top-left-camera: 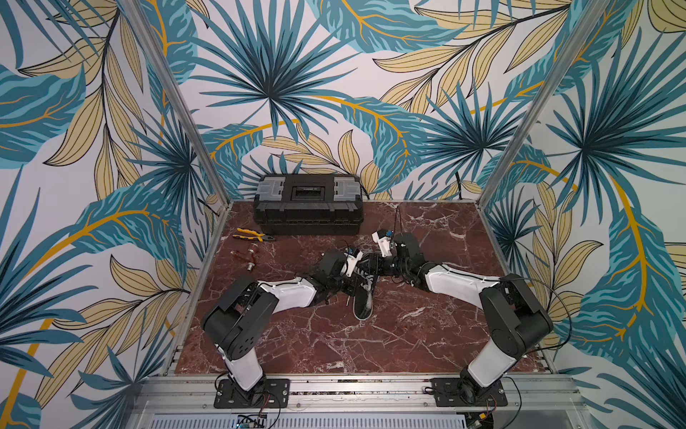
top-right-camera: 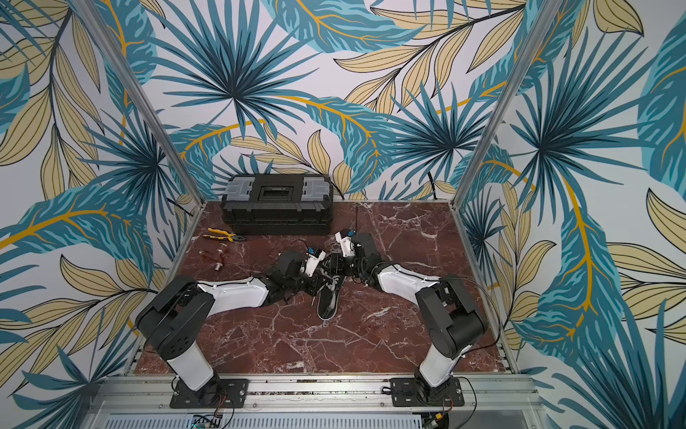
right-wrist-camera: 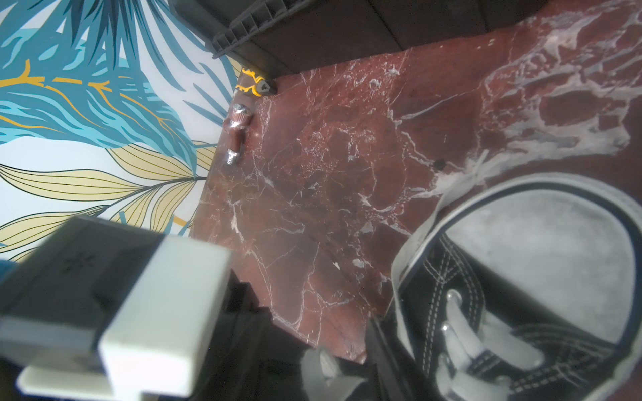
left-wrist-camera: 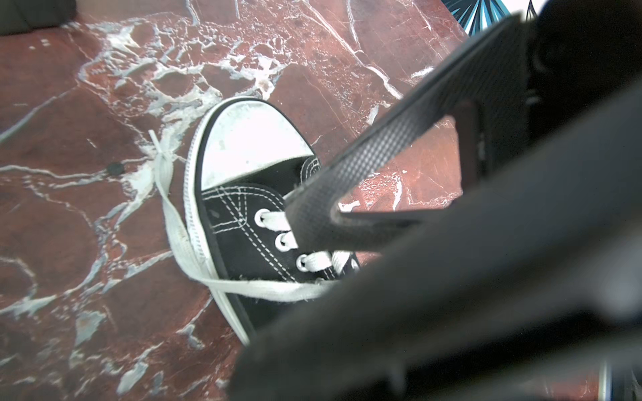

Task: Tie the shoes
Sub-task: Wrap the shoelace around the shoelace.

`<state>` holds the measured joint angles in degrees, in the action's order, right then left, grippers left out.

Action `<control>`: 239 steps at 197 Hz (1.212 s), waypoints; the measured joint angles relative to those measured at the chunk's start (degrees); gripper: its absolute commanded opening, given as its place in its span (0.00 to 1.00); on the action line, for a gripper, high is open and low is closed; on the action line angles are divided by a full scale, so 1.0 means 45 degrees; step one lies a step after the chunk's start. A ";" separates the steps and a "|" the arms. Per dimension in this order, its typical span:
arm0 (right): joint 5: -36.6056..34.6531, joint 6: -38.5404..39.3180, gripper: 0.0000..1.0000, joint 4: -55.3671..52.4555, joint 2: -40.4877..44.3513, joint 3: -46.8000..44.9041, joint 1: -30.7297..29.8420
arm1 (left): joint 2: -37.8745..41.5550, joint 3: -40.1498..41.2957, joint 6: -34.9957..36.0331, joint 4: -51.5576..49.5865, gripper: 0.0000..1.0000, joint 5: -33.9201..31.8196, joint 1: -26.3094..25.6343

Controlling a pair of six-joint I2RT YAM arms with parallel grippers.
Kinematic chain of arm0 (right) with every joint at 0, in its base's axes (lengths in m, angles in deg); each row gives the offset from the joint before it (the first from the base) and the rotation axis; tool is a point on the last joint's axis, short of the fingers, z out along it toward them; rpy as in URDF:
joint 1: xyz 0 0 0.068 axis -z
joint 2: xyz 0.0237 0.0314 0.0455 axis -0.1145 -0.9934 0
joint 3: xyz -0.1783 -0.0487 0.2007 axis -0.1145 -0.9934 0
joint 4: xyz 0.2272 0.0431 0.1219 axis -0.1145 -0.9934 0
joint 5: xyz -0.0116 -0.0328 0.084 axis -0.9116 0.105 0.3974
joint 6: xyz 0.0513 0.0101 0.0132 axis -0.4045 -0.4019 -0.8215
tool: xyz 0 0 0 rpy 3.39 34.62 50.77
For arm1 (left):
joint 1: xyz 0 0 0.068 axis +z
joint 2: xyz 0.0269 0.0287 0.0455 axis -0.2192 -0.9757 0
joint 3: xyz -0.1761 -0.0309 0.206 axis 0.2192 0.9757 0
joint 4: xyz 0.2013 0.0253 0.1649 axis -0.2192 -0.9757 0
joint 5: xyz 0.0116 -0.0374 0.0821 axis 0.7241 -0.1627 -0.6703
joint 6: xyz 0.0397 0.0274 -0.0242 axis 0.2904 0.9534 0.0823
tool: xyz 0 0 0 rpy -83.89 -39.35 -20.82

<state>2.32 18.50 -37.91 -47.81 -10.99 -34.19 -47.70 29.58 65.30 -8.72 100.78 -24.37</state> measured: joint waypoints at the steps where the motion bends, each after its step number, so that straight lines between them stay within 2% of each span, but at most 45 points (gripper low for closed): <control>1: 0.0000 -0.0005 0.48 0.0005 -0.0005 -0.0005 -0.0005 | 0.0000 0.0000 0.0000 0.0000 0.00 0.0000 0.0000; 47: -0.0005 -0.0112 0.41 0.0000 -0.0219 -0.0068 -0.0170 | 0.0000 0.0000 0.0000 0.0000 0.00 -0.0010 0.0000; 61: -0.0015 -0.0175 0.33 -0.0010 -0.0287 -0.0073 -0.0209 | 0.0000 0.0000 0.0000 0.0000 0.00 -0.0034 0.0000; 93: -0.0121 -0.0175 0.06 -0.0029 -0.0316 -0.0092 -0.0233 | 0.0000 0.0000 -0.0010 0.0000 0.00 -0.0087 0.0000; 108: -0.0345 -0.0165 0.00 -0.0141 -0.0316 -0.0092 -0.0228 | 0.0000 0.0000 -0.0039 0.0005 0.04 -0.0107 0.0000; 121: -0.0500 -0.0073 0.00 -0.0253 -0.0316 -0.0092 -0.0233 | 0.0000 0.0000 -0.0117 0.0005 0.13 -0.0146 0.0000; 144: -0.0733 -0.0015 0.00 -0.0471 -0.0316 -0.0083 -0.0228 | 0.0000 0.0005 -0.0194 0.0005 0.40 -0.0233 0.0053; 166: -0.0923 0.0058 0.00 -0.0651 -0.0316 0.0005 -0.0233 | 0.0112 0.0146 -0.0578 0.0136 0.53 -0.0131 0.0321; 201: -0.1107 0.0219 0.00 -0.0792 -0.0316 0.0189 -0.0228 | 0.0733 0.0937 -0.1088 0.0374 0.58 0.0024 0.1234; 239: -0.1224 0.0321 0.00 -0.0928 -0.0316 0.0267 -0.0233 | 0.0534 0.0427 -0.1409 -0.0452 0.57 -0.0714 0.1462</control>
<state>-3.19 19.95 -42.09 -49.23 -9.78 -35.24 -45.30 31.50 58.96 -10.75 97.57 -17.79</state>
